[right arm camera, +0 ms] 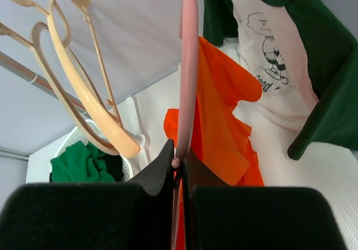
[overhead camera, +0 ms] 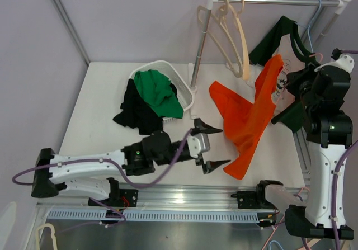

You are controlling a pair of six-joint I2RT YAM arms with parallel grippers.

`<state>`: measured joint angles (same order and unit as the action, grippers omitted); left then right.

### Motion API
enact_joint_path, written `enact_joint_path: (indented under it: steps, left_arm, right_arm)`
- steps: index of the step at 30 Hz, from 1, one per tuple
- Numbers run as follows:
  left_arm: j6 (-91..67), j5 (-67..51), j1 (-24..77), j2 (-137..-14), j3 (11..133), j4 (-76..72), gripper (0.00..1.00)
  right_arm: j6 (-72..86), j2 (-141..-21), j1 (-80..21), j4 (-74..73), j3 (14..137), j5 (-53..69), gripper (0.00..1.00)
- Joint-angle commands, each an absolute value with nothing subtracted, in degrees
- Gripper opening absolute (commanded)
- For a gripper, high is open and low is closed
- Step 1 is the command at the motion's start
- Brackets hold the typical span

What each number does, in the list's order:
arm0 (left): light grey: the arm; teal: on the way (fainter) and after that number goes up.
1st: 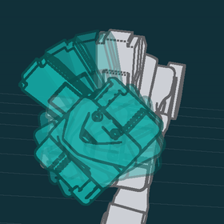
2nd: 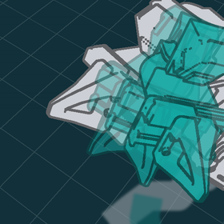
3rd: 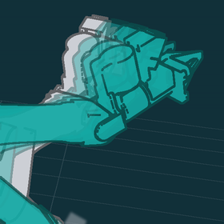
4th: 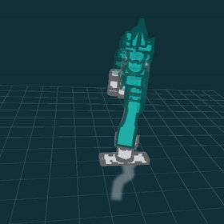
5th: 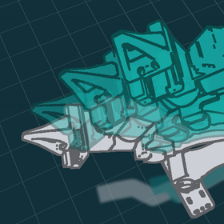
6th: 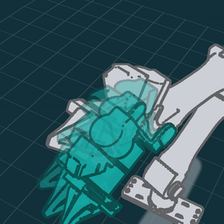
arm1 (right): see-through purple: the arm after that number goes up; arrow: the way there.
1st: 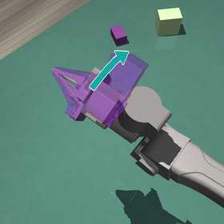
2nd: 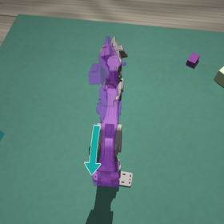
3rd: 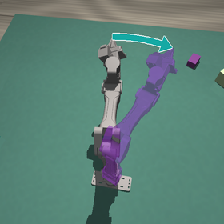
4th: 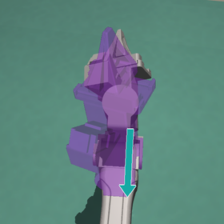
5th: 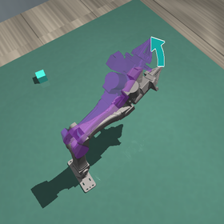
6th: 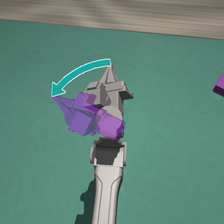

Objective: Remove the t-shirt from the hanger

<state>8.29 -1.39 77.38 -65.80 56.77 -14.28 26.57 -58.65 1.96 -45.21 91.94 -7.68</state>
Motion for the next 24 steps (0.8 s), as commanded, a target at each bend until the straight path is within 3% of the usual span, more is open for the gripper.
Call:
enact_joint_path:
  steps: [1, 13, 15, 16, 17, 18, 19, 20, 24]
  left_arm:
    - [16.69, 3.77, 80.15, -71.09, 56.69, -25.92, 1.0]
    - [15.47, 11.32, 82.79, -86.56, 65.73, -31.46, 0.99]
    - [14.24, 13.17, 82.79, -88.32, 67.23, -32.16, 0.83]
    - [13.89, 13.36, 82.79, -88.85, 67.41, -32.17, 0.71]
    - [13.28, 13.45, 82.79, -89.64, 68.98, -32.08, 0.46]
    - [13.01, 12.93, 82.79, -89.91, 69.6, -31.65, 0.36]
    - [12.75, 12.75, 82.79, -90.26, 70.39, -29.81, 0.15]
    - [12.31, 12.48, 82.97, -90.61, 71.1, -28.58, 0.03]
    - [12.39, 9.15, 84.37, -88.61, 70.59, -26.98, 0.01]
  right_arm:
    - [28.48, -59.68, 0.27, -45.97, 95.01, -9.05, 0.0]
    - [28.65, -60.56, -4.92, -47.37, 98.0, -11.6, 0.0]
    - [28.48, -60.38, -5.1, -47.55, 98.17, -11.86, 0.0]
    - [28.3, -60.47, -5.01, -47.72, 98.52, -11.95, 0.0]
    - [28.21, -60.64, -5.18, -48.07, 98.61, -11.95, 0.0]
    - [28.04, -60.73, -5.19, -48.16, 98.79, -11.95, 0.0]
    - [27.95, -60.82, -5.19, -48.34, 99.05, -12.13, 0.0]
    - [27.86, -60.99, -5.19, -48.43, 99.05, -12.22, 0.0]
    - [27.25, -61.87, -5.19, -48.51, 100.1, -13.01, 0.0]
